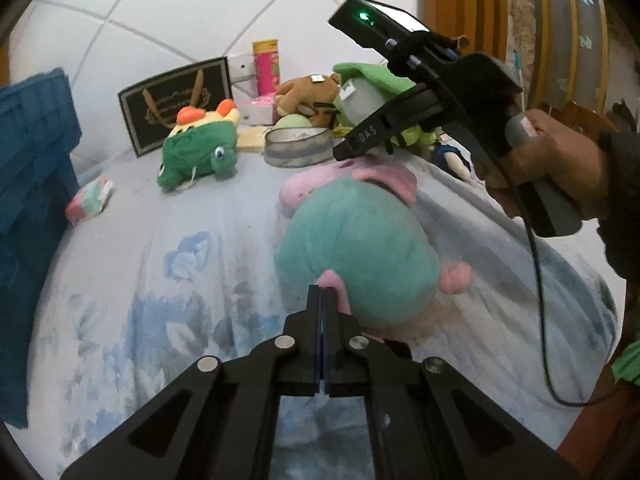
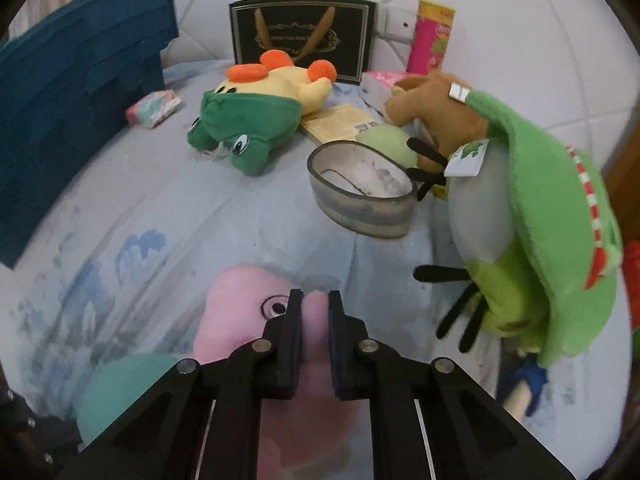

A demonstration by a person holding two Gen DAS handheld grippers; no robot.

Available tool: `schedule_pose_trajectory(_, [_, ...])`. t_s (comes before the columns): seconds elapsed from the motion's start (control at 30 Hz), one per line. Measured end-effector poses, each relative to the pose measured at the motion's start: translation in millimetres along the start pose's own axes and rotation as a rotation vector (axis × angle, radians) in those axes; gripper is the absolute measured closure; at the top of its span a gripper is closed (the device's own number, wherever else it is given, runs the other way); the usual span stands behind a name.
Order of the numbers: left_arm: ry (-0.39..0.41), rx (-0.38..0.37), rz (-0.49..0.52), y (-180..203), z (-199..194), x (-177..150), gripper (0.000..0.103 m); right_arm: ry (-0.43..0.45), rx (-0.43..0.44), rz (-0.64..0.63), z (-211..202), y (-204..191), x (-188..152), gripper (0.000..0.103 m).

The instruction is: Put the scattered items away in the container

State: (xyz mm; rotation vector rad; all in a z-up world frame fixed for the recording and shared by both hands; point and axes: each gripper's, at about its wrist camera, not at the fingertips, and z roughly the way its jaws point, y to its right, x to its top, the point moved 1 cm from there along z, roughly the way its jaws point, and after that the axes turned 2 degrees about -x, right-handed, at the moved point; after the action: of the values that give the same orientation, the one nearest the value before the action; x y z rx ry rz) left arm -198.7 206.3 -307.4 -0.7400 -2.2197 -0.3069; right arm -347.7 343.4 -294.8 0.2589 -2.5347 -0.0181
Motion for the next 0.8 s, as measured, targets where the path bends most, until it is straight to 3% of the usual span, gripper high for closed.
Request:
schedule_pose_trajectory(0.17, [0.001, -0.088, 0.057, 4.3, -11.9, -10.1, 0.103, 0.003, -0.028, 0.015, -12.2, 9.3, -7.4, 0.092])
schedule_pose_trajectory(0.4, [-0.004, -0.07, 0.127, 6.0, -13.9, -8.9, 0.103, 0.003, -0.012, 0.042, -11.3, 13.3, -8.2, 0.092])
schedule_pose_trajectory(0.53, [0.007, -0.102, 0.145, 6.4, -9.8, -1.5, 0.103, 0.002, 0.002, 0.043, -11.0, 10.7, -7.1, 0.09])
schedule_pose_trajectory(0.67, [-0.001, -0.104, 0.193, 12.5, -8.6, -4.4, 0.103, 0.011, 0.022, 0.06, -12.7, 13.0, -5.5, 0.043])
schedule_pose_trajectory(0.8, [-0.068, -0.041, 0.21, 8.4, 8.4, -7.7, 0.103, 0.008, 0.031, 0.046, -9.2, 10.8, -4.2, 0.042])
